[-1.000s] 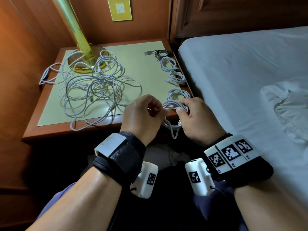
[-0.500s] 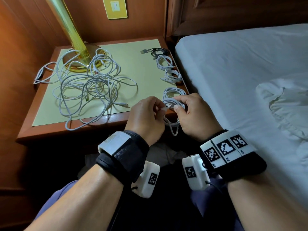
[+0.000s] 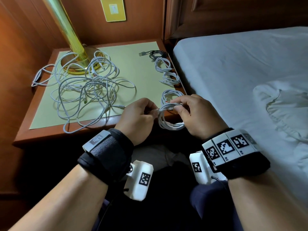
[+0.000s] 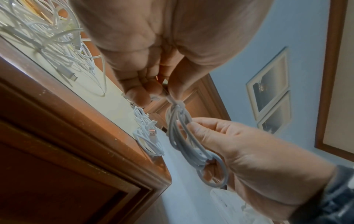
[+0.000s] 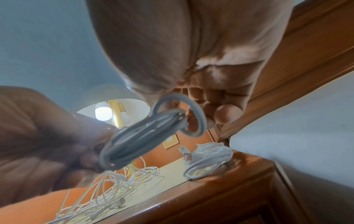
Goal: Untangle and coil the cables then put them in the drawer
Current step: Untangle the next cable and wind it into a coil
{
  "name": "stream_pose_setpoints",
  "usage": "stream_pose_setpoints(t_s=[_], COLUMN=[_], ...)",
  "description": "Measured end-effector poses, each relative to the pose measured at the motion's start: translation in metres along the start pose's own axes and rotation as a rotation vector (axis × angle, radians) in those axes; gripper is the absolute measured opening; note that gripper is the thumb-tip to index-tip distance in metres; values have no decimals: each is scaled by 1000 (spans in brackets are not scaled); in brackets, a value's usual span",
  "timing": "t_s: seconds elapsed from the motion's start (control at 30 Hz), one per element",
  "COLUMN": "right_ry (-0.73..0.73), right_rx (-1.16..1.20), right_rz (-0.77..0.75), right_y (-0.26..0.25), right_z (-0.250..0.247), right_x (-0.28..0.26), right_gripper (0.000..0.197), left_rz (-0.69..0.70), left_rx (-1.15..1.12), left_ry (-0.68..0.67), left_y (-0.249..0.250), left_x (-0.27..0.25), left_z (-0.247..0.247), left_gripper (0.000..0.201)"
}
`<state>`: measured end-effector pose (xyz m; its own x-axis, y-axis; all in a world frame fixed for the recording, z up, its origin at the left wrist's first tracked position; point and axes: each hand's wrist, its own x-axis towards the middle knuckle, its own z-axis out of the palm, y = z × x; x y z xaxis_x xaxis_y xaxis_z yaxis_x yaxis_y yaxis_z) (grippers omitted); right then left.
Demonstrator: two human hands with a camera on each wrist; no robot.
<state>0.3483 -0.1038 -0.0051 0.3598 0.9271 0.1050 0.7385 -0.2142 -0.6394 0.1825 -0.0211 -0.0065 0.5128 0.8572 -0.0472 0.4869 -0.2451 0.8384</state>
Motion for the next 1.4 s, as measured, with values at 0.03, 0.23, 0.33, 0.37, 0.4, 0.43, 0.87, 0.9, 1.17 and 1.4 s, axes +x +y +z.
stream_pose_setpoints(t_s=[0.03,0.23,0.33,0.37,0.4,0.43,0.87,0.9,1.17,1.4], right_ry=[-10,-27,9,11,11,16,62,28,-595,-155], right_rx=[4,76,173,216,248,264,472,544,1149,598], right_rz=[-14,-91,-126,-122,-104,-75,206,214,526,441], right_y=[0,2,5,5,6,7,0,-3,-22,-10], right_z=[-2,-9,-14,-15,-15,-15,3,1,-14,0], right_x=[1,3,5,5,6,6,10,8,-1,3], right_gripper=[21,10,12,13,15,19,34,33,35,46], left_rz=[-5,-137,-132,-124,-118,-114,-23,2,218,260], left_rx=[-27,-668,-981,-1019,-1041,-1057,-884,-869,-857,-484], left_ry=[-1,-184,-329,-360,-383,-398,-341,-339,-312,-46], left_y=[-1,-4,1,2,3,3,4,4,3,-9], left_x=[0,-3,-8,-9,-10,-10,-6,-6,-7,2], left_z=[-2,-12,-13,-13,-12,-11,-2,-4,-11,-14], left_gripper=[11,9,9,8,8,8,9,8,9,5])
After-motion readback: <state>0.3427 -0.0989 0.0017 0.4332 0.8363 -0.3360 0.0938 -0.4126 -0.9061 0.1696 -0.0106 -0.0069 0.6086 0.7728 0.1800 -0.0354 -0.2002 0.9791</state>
